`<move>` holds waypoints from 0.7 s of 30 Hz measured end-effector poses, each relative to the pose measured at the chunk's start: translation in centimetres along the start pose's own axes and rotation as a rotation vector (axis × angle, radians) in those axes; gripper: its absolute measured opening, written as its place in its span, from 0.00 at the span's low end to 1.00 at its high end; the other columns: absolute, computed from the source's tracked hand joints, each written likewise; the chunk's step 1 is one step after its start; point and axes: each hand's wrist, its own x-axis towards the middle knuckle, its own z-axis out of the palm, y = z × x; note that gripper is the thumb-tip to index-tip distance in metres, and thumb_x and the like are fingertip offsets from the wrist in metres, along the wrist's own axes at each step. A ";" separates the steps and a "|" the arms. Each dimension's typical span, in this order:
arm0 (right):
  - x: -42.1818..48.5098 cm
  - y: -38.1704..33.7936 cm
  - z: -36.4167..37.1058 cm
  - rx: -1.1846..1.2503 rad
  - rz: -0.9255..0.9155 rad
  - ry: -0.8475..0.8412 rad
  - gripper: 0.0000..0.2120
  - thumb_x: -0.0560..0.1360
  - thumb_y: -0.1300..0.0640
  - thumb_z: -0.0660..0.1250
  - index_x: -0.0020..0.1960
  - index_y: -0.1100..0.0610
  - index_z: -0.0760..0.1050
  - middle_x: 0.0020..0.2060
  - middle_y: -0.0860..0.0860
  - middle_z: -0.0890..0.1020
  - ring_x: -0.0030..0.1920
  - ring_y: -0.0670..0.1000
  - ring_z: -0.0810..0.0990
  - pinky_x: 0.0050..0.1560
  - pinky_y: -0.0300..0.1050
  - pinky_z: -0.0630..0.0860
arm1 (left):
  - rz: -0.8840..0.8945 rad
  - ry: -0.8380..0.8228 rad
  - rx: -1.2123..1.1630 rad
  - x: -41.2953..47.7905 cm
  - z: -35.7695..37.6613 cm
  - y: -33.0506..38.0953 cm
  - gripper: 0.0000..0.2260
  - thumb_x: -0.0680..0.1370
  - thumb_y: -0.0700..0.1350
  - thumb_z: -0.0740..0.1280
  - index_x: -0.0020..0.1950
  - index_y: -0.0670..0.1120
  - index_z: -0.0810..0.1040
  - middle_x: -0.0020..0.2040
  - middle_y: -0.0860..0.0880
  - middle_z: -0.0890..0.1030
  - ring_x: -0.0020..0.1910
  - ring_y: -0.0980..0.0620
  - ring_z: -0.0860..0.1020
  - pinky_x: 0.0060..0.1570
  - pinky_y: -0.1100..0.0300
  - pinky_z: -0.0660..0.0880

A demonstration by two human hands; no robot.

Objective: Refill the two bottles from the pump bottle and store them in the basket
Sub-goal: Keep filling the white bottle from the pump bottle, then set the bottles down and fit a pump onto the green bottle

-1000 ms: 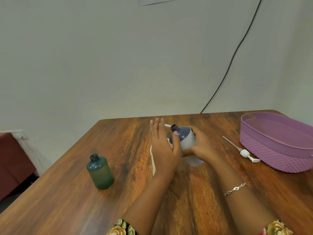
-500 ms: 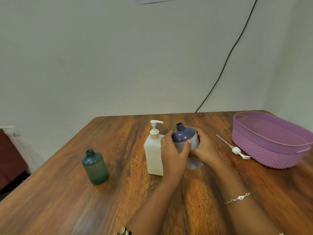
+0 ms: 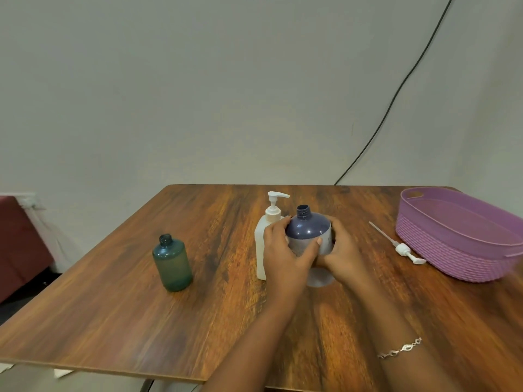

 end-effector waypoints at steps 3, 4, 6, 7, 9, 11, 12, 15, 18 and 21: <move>-0.6 -0.3 0.8 0.051 -0.033 -0.030 0.33 0.62 0.71 0.74 0.60 0.50 0.67 0.55 0.48 0.76 0.53 0.48 0.75 0.46 0.34 0.73 | 0.037 0.030 0.023 -0.1 -1.1 0.0 0.23 0.66 0.55 0.69 0.59 0.55 0.70 0.55 0.60 0.70 0.53 0.69 0.70 0.50 0.67 0.73; -0.7 -0.3 1.3 0.054 -0.041 -0.033 0.33 0.62 0.71 0.74 0.59 0.49 0.67 0.55 0.48 0.76 0.53 0.48 0.75 0.45 0.34 0.73 | 0.040 0.035 0.026 -0.2 -1.6 0.0 0.23 0.66 0.54 0.69 0.59 0.56 0.69 0.55 0.60 0.70 0.53 0.70 0.70 0.50 0.67 0.73; -0.9 -0.3 2.1 0.068 -0.049 -0.039 0.33 0.61 0.72 0.74 0.59 0.49 0.68 0.55 0.49 0.77 0.54 0.49 0.76 0.47 0.37 0.74 | 0.046 0.041 0.031 -0.3 -2.5 -0.2 0.22 0.67 0.51 0.72 0.58 0.57 0.69 0.54 0.62 0.70 0.52 0.69 0.71 0.49 0.66 0.74; -0.9 -0.3 2.6 0.080 -0.052 -0.048 0.33 0.61 0.71 0.75 0.60 0.50 0.68 0.55 0.49 0.77 0.55 0.50 0.77 0.49 0.39 0.75 | 0.047 0.046 0.034 -0.3 -3.1 -0.3 0.22 0.67 0.51 0.73 0.58 0.56 0.69 0.53 0.63 0.69 0.52 0.68 0.71 0.49 0.66 0.74; -1.1 -0.6 3.8 0.082 -0.051 -0.057 0.34 0.57 0.67 0.76 0.59 0.50 0.69 0.54 0.49 0.78 0.54 0.50 0.77 0.50 0.41 0.75 | 0.051 0.057 0.044 -0.4 -4.1 -0.6 0.23 0.66 0.54 0.71 0.59 0.54 0.71 0.53 0.63 0.69 0.52 0.68 0.71 0.49 0.67 0.73; -1.1 -0.7 5.1 0.071 -0.046 -0.050 0.36 0.52 0.60 0.73 0.59 0.50 0.69 0.54 0.49 0.78 0.54 0.50 0.77 0.52 0.44 0.76 | 0.050 0.064 0.053 -0.4 -5.3 -0.8 0.26 0.63 0.60 0.66 0.59 0.55 0.71 0.53 0.64 0.69 0.53 0.70 0.70 0.49 0.70 0.72; -1.1 -0.8 5.8 0.045 -0.048 -0.043 0.37 0.50 0.57 0.72 0.59 0.49 0.69 0.54 0.49 0.78 0.55 0.50 0.77 0.54 0.47 0.76 | 0.046 0.065 0.062 -0.4 -5.8 -1.0 0.25 0.63 0.61 0.65 0.59 0.57 0.70 0.53 0.64 0.69 0.53 0.71 0.70 0.48 0.72 0.71; -1.0 -0.7 7.5 0.000 -0.051 -0.064 0.37 0.54 0.57 0.75 0.62 0.48 0.68 0.55 0.49 0.78 0.55 0.51 0.77 0.55 0.48 0.76 | 0.028 0.080 0.088 -0.2 -7.4 -1.8 0.24 0.64 0.59 0.68 0.58 0.57 0.69 0.53 0.64 0.70 0.53 0.70 0.71 0.50 0.70 0.72; -0.9 -0.8 9.0 0.045 -0.042 -0.122 0.33 0.63 0.70 0.74 0.64 0.53 0.67 0.56 0.51 0.76 0.58 0.52 0.75 0.51 0.35 0.75 | -0.011 0.091 0.109 0.1 -8.8 -2.8 0.24 0.68 0.48 0.74 0.61 0.52 0.71 0.54 0.60 0.71 0.53 0.63 0.72 0.53 0.66 0.72; -0.4 -0.6 11.1 0.039 -0.005 -0.157 0.36 0.59 0.62 0.76 0.62 0.49 0.65 0.60 0.54 0.75 0.61 0.56 0.73 0.60 0.54 0.73 | -0.017 0.115 0.151 0.6 -10.1 -4.1 0.24 0.68 0.44 0.75 0.62 0.48 0.72 0.56 0.56 0.72 0.54 0.60 0.72 0.54 0.63 0.73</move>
